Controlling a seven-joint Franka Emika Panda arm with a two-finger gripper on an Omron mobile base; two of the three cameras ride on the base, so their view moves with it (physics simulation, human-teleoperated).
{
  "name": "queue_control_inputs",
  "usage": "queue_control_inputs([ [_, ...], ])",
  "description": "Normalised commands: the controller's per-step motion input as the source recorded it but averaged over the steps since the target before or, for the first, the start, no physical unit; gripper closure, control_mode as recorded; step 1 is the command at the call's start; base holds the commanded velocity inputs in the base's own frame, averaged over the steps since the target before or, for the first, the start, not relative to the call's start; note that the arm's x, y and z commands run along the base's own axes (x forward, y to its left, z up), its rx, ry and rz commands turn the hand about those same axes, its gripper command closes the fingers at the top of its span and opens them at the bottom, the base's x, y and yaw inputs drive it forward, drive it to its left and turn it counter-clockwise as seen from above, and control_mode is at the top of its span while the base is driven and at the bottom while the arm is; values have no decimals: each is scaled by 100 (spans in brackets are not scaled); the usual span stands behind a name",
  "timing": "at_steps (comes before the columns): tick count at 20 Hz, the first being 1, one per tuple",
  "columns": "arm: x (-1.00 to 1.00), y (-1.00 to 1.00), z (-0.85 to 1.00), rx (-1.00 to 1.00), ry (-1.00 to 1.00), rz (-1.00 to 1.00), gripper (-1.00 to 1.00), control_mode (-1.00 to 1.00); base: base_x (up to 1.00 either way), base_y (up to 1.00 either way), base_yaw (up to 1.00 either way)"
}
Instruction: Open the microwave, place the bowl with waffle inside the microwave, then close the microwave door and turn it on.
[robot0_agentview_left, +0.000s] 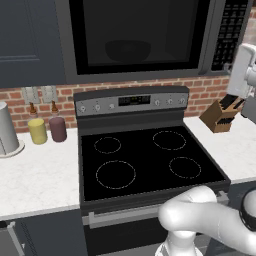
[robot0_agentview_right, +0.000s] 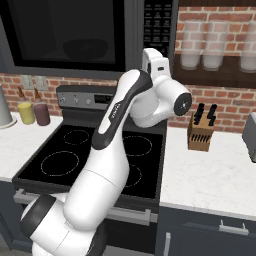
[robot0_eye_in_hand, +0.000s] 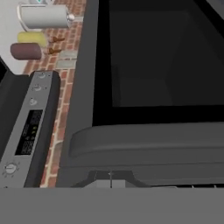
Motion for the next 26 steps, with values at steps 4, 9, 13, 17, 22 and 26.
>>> queue_control_inputs([
  [4,39,0,0,3,0,-2,100,-100,0,0,0],
  [9,44,0,-1,2,0,-2,100,-100,0,0,0],
  [13,52,-5,-14,0,0,-2,100,-100,0,0,0],
  [17,54,-11,-21,0,0,-2,100,-100,0,0,0],
  [22,59,-16,-22,0,0,-1,100,-100,0,0,0],
  [26,56,-18,-24,0,0,0,100,-100,0,0,0],
])
